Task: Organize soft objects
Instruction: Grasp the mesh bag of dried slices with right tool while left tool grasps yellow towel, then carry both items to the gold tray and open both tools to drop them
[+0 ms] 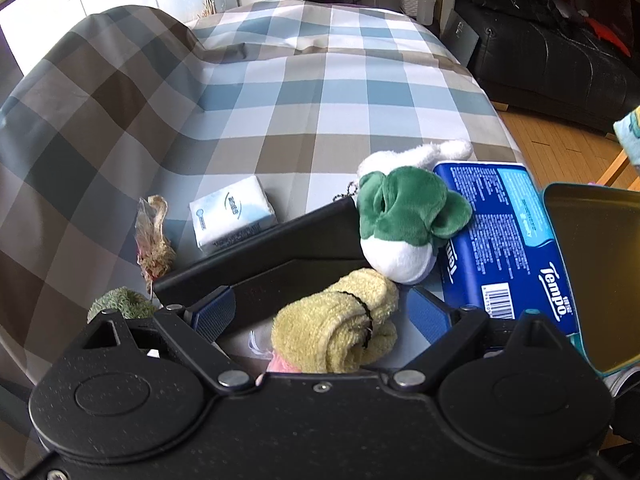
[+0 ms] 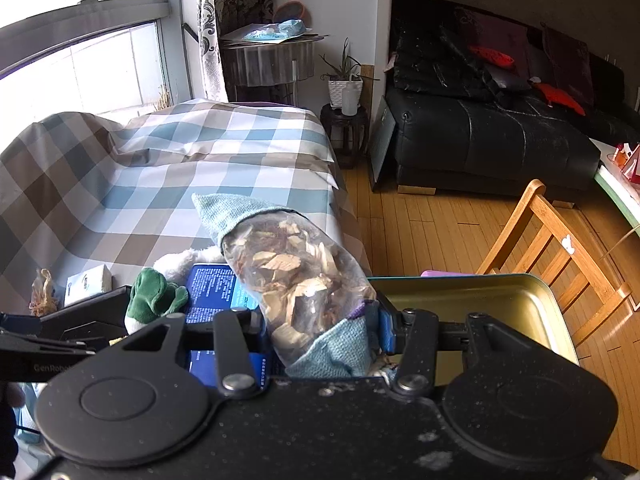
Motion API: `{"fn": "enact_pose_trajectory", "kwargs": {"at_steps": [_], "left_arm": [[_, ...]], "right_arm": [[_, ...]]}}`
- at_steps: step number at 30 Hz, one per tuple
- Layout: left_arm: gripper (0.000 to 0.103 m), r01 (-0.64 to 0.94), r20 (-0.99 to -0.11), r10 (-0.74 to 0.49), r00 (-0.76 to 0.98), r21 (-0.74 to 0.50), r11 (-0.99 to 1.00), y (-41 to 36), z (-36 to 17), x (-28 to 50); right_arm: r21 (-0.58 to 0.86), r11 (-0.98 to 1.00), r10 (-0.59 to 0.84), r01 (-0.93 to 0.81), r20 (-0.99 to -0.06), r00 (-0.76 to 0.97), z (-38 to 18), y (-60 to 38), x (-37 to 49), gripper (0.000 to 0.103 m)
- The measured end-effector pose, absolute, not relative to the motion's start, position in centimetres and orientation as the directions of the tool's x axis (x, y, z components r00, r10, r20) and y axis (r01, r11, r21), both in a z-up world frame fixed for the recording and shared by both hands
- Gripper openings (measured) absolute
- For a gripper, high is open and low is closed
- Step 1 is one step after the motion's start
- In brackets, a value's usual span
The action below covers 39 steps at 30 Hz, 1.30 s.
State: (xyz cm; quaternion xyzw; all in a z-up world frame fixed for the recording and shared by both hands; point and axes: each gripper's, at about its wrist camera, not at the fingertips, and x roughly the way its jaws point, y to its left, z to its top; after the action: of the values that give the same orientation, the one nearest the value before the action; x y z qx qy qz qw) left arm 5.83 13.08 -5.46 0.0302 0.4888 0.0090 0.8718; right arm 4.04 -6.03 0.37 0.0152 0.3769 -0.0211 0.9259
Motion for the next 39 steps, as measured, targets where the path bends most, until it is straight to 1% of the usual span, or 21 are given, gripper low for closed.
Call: {"fn": "enact_pose_trajectory", "kwargs": {"at_steps": [6,9,12,13,14,15,17,19,24,30,36,39], "left_arm": [[0.089,0.024,-0.875,0.053,0.481,0.074,0.997,12.4,-7.6,6.5],[0.089,0.033,-0.889,0.032,0.456,0.053,0.998,12.1,-8.5,6.8],[0.085,0.039,-0.901,0.022,0.433,0.043,0.998,11.9,-9.4,7.0],[0.080,0.031,-0.901,0.029,0.432,0.047,0.998,11.9,-9.5,7.0],[0.071,0.025,-0.901,0.033,0.432,0.048,0.999,12.0,-9.6,7.0],[0.066,0.022,-0.903,0.035,0.429,0.049,0.999,12.1,-9.7,7.1],[0.053,0.022,-0.906,0.013,0.424,0.025,0.999,12.6,-9.5,7.1],[0.049,0.019,-0.903,-0.002,0.429,0.007,1.000,13.1,-9.0,7.0],[0.048,0.000,-0.891,-0.003,0.454,-0.003,1.000,13.7,-7.3,6.4],[0.048,0.008,-0.856,-0.022,0.517,-0.021,1.000,13.6,-3.8,5.2],[0.048,0.044,-0.819,-0.042,0.572,-0.020,0.999,12.0,0.2,4.7],[0.048,0.080,-0.808,-0.075,0.584,-0.035,0.996,10.5,1.7,4.6]], "right_arm": [[0.027,0.998,-0.020,0.052,-0.686,0.728,0.8,-6.5,3.5,0.046],[0.033,0.998,-0.023,0.062,-0.682,0.731,0.9,-6.8,3.3,0.047],[0.044,0.997,-0.021,0.070,-0.679,0.734,1.0,-6.8,3.3,0.047],[0.046,0.996,-0.021,0.071,-0.678,0.734,1.1,-6.9,3.3,0.047],[0.047,0.996,-0.022,0.073,-0.677,0.736,1.1,-7.0,3.3,0.047],[0.047,0.996,-0.023,0.075,-0.676,0.737,1.1,-7.0,3.3,0.047],[0.050,0.996,-0.025,0.079,-0.673,0.739,1.2,-7.1,3.3,0.047],[0.052,0.995,-0.026,0.082,-0.670,0.742,1.2,-7.3,3.2,0.047],[0.061,0.994,-0.033,0.096,-0.657,0.753,1.6,-7.6,2.8,0.047],[0.084,0.986,-0.058,0.146,-0.645,0.762,2.0,-9.1,2.2,0.047],[0.132,0.960,-0.109,0.249,-0.639,0.761,2.3,-12.3,1.1,0.047],[0.172,0.928,-0.145,0.331,-0.651,0.745,2.2,-14.7,0.6,0.047]]}}
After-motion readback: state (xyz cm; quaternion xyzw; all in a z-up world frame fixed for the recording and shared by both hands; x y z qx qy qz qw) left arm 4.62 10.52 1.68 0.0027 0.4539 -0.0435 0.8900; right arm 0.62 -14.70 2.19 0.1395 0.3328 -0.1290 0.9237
